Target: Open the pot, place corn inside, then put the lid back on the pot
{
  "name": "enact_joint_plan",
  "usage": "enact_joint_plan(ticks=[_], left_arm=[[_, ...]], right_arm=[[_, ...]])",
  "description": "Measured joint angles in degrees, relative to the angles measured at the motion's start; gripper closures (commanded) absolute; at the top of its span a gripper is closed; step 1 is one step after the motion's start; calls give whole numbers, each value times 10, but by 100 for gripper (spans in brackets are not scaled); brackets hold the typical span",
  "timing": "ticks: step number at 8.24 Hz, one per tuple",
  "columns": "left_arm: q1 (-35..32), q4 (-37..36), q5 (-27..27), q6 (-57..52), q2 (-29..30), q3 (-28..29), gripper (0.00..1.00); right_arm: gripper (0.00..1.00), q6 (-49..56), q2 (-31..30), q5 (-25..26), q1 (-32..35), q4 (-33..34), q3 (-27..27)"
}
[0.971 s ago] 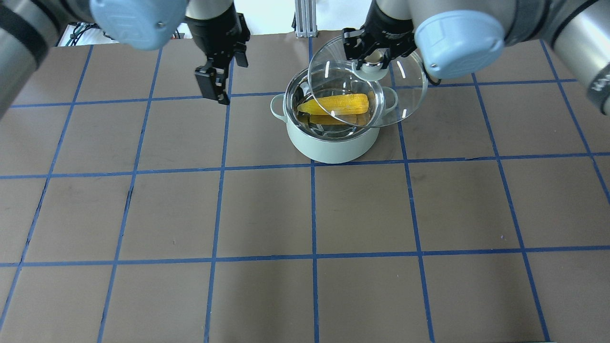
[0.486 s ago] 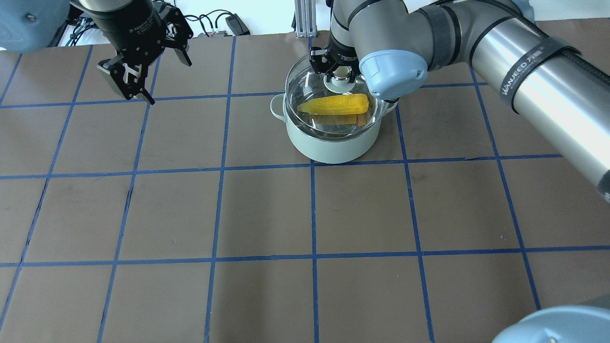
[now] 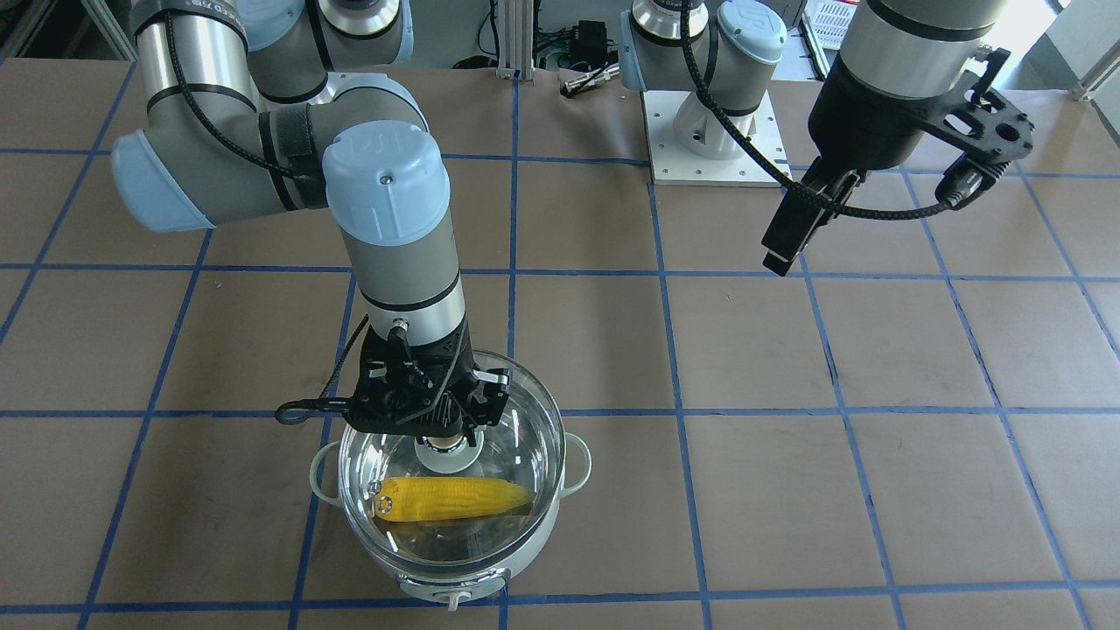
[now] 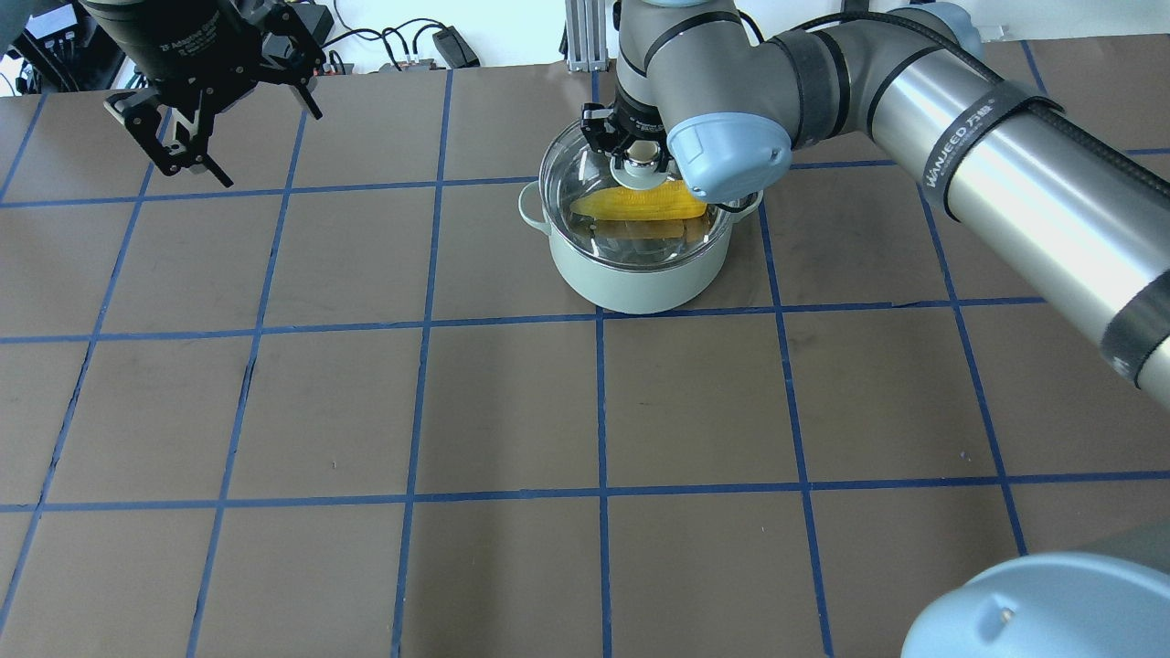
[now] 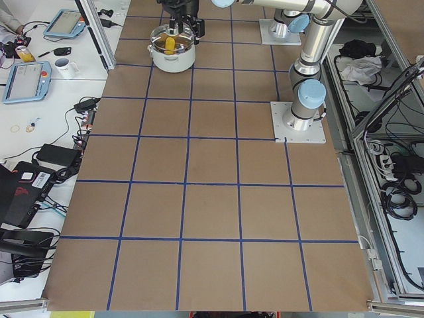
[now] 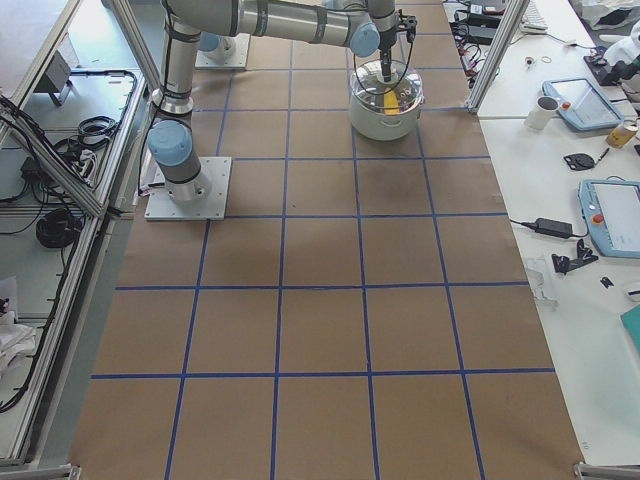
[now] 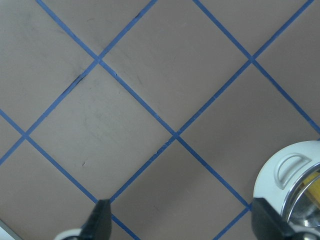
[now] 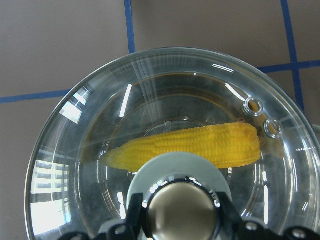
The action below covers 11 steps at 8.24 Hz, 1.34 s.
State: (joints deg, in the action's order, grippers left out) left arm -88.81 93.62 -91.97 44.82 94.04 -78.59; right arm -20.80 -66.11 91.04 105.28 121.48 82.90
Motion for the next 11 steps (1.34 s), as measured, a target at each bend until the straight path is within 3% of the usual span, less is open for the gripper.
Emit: enact_joint_plan(ticks=[5,9,11], left_arm=[[10,2,-26,-104,-10,-6,0],[10,1,-23,-410,-19,-7,0],[9,0,-4,-492,-21,-13,0]], right_arm=[[100,-1,4,2,1,2,5],[100,0,11,5,1,8,6],[100,2,14,9,1,14,6]])
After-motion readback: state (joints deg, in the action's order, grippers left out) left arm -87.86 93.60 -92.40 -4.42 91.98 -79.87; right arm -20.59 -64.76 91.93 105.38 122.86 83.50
